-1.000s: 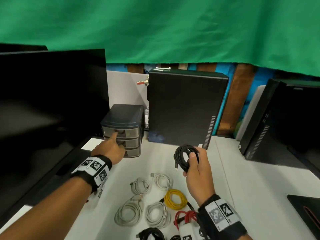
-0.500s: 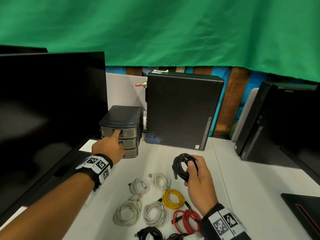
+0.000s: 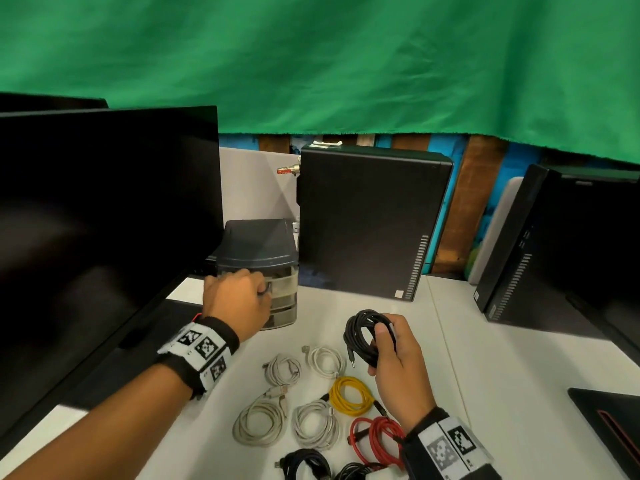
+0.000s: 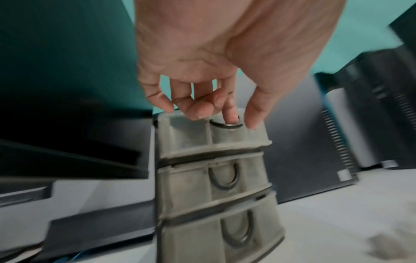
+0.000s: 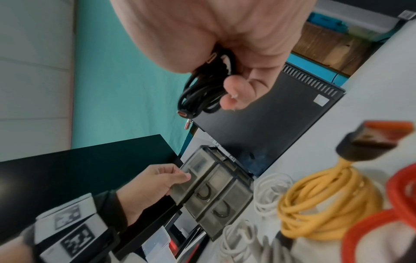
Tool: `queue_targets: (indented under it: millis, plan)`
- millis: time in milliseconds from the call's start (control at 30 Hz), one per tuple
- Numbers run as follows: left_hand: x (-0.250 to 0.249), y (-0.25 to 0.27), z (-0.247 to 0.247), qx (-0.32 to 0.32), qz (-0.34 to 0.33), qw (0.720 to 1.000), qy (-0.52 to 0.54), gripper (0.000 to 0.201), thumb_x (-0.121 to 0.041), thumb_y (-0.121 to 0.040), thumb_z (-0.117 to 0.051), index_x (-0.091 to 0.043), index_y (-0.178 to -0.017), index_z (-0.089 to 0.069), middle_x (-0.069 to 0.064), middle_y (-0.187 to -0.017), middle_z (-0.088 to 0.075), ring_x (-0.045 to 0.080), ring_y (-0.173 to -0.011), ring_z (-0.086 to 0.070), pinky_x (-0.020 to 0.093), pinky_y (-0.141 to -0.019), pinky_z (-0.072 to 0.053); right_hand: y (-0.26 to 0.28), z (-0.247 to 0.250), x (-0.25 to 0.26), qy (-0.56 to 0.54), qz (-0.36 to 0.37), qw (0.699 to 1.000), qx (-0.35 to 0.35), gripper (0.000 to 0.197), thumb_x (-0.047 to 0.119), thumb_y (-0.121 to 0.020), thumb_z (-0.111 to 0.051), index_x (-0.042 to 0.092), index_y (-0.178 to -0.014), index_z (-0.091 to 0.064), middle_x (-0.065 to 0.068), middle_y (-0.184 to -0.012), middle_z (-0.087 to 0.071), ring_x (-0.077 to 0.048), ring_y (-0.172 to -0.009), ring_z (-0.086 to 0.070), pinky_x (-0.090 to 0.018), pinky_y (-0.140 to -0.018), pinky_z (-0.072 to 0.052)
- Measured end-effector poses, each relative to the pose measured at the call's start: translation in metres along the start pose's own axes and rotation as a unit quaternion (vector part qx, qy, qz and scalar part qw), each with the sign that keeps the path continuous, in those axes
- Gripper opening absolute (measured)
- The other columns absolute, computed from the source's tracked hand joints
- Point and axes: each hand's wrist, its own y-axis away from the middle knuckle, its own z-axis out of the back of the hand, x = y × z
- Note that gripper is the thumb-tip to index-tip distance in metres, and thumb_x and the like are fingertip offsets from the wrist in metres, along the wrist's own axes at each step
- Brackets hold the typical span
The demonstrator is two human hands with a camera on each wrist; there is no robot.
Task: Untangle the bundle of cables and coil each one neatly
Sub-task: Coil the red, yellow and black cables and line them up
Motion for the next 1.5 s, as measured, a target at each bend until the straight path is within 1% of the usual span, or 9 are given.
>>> queue_targets:
  millis: [200, 367, 500, 700, 967, 1133, 1267, 1367, 1500]
  plan:
    - [-0.012, 0.042, 0.0, -0.047, -0.025, 0.999, -0.001, 0.022, -0.045, -0.092, -0.059, -0.03, -0.103, -0.069, -0.005, -0.103, -0.055, 0.018, -0.101, -0.051, 0.04, -0.093, -0.037, -0.008, -0.012, 0.022, -0.039, -0.031, 0.999, 0.014, 0.012, 0.025, -0.106, -0.041, 0.029, -0.108, -0.052, -0.001, -0.106, -0.067, -0.015, -0.098, -0.066, -0.034, -0.08, -0.058]
    - [-0.002, 0.052, 0.001, -0.096, -0.034, 0.985, 0.136, 0.023, -0.051, -0.092, -0.058, -0.03, -0.086, -0.067, -0.01, -0.096, -0.057, 0.011, -0.091, -0.055, 0.043, -0.094, -0.042, -0.032, -0.028, 0.066, 0.017, -0.004, 0.999, 0.045, 0.009, 0.023, -0.105, -0.041, 0.016, -0.1, -0.043, -0.004, -0.087, -0.055, -0.015, -0.074, -0.054, -0.034, -0.065, -0.047]
    - [0.005, 0.041, 0.014, -0.105, 0.015, 0.952, 0.288, 0.014, -0.033, -0.098, -0.056, -0.021, -0.089, -0.058, -0.009, -0.071, -0.062, 0.009, -0.064, -0.059, 0.034, -0.065, -0.053, -0.057, -0.059, 0.093, 0.095, -0.014, 0.988, 0.118, 0.013, 0.022, -0.103, -0.042, 0.017, -0.091, -0.04, 0.0, -0.08, -0.048, -0.015, -0.068, -0.047, -0.032, -0.062, -0.04]
    - [0.016, 0.028, 0.026, -0.024, 0.009, 0.953, 0.301, 0.036, -0.01, -0.083, -0.074, -0.015, -0.119, -0.071, -0.01, -0.09, -0.07, -0.003, -0.073, -0.06, -0.001, -0.075, -0.039, -0.073, -0.091, 0.117, 0.242, -0.067, 0.946, 0.204, 0.01, 0.018, -0.097, -0.044, 0.014, -0.106, -0.04, 0.0, -0.085, -0.045, -0.025, -0.086, -0.05, -0.032, -0.065, -0.038]
    - [0.014, 0.026, 0.036, 0.098, -0.02, 0.951, 0.292, 0.075, -0.016, -0.078, -0.075, -0.021, -0.147, -0.046, -0.008, -0.124, -0.062, 0.003, -0.093, -0.06, 0.008, -0.074, -0.04, -0.08, -0.101, 0.138, 0.347, -0.078, 0.912, 0.202, 0.016, 0.017, -0.093, -0.053, 0.005, -0.099, -0.061, -0.015, -0.099, -0.069, -0.032, -0.087, -0.068, -0.034, -0.074, -0.055]
    - [0.019, 0.035, 0.021, 0.008, -0.029, 0.933, 0.358, 0.066, -0.027, -0.071, -0.089, -0.021, -0.13, -0.062, -0.011, -0.129, -0.053, 0.003, -0.117, -0.05, 0.014, -0.099, -0.039, -0.065, -0.119, 0.121, 0.313, -0.063, 0.932, 0.173, 0.019, 0.023, -0.094, -0.059, 0.005, -0.097, -0.063, -0.013, -0.098, -0.069, -0.032, -0.081, -0.07, -0.034, -0.066, -0.057]
    - [0.035, 0.039, 0.014, -0.034, -0.001, 0.931, 0.364, 0.06, -0.038, -0.075, -0.083, -0.027, -0.13, -0.061, -0.012, -0.143, -0.049, 0.007, -0.135, -0.035, 0.024, -0.106, -0.03, -0.053, -0.108, 0.116, 0.433, 0.076, 0.884, 0.157, 0.032, 0.041, -0.095, -0.057, 0.016, -0.114, -0.063, -0.006, -0.113, -0.064, -0.028, -0.102, -0.063, -0.034, -0.078, -0.048]
    - [0.052, 0.036, 0.017, 0.047, -0.015, 0.924, 0.379, 0.083, -0.054, -0.071, -0.08, -0.035, -0.144, -0.045, -0.018, -0.153, -0.033, 0.0, -0.141, -0.022, 0.033, -0.115, -0.028, -0.05, -0.092, 0.115, 0.435, 0.157, 0.868, 0.178, 0.036, 0.043, -0.091, -0.063, 0.022, -0.12, -0.064, -0.002, -0.119, -0.061, -0.025, -0.108, -0.061, -0.037, -0.089, -0.051]
    - [0.063, 0.033, 0.014, 0.119, -0.049, 0.932, 0.339, 0.121, -0.083, -0.052, -0.071, -0.034, -0.154, -0.028, -0.026, -0.159, -0.017, -0.001, -0.149, -0.009, 0.037, -0.123, -0.018, -0.052, -0.088, 0.112, 0.498, 0.131, 0.814, 0.268, 0.037, 0.052, -0.089, -0.063, 0.021, -0.108, -0.073, -0.001, -0.103, -0.072, -0.023, -0.099, -0.065, -0.035, -0.083, -0.053]
